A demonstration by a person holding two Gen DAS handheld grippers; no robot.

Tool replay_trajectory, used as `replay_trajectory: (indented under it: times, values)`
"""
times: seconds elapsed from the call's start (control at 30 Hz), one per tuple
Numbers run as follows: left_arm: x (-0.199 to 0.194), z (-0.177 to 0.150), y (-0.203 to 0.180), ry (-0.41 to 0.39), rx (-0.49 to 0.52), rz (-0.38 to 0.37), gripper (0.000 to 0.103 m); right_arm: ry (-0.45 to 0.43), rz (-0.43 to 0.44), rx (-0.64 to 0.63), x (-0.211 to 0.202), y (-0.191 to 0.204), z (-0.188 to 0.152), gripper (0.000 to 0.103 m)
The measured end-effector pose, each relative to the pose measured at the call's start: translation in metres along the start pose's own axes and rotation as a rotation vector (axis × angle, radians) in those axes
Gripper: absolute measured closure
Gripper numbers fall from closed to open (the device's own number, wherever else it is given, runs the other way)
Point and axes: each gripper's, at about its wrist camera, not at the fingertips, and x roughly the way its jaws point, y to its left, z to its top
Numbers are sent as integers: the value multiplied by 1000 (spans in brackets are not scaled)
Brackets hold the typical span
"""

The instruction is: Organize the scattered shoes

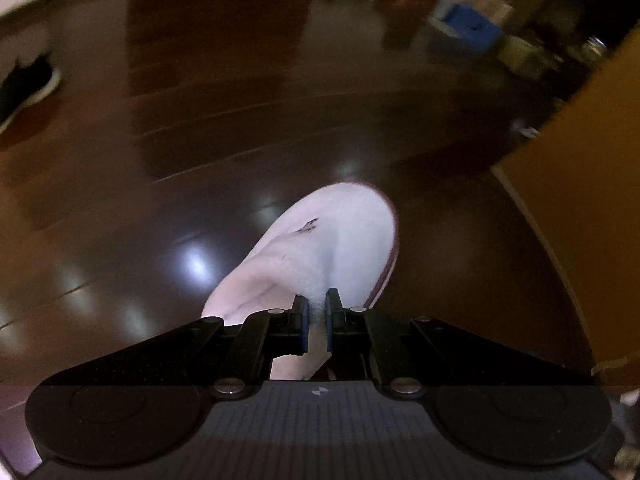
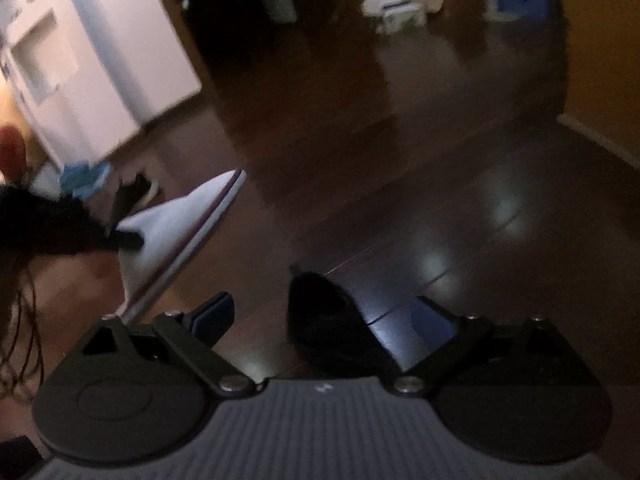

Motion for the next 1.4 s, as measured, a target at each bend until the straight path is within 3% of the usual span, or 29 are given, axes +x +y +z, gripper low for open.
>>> replay_trajectory:
  times: [0.03,0.13,0.17,0.27,0.43,0.63,0.97,1.23,1.4]
  values:
    - [-12,-17,-22,-14,52,24,93,-22,4,7,-18,-6,-4,7]
    - [-33,-56,-52,20,-3,-3,92,-25,-14,94,-64,-22,-18,7]
    - [-35,-71,-68,35,20,9,92,-11,-28,141,-79,-28,-23,7]
    - [-33,-108,-115,63,172,82,93,-10,-23,94,-105,-34,-32,6]
    - [-9,-154,-154,149,247,76,93,-20,-50,140,-130,-55,-60,6]
    - [46,-191,-184,247,381,53,93,54,-79,118,-110,-92,-94,6]
    - [131,-244,-241,361,626,-66,93,177,-187,7,-76,-145,-131,7]
    - [178,-276,-222,488,556,-43,92,288,-188,-121,-48,-158,-161,9]
    - [182,-293,-202,506,494,-11,83,340,-141,-230,-40,-149,-172,15]
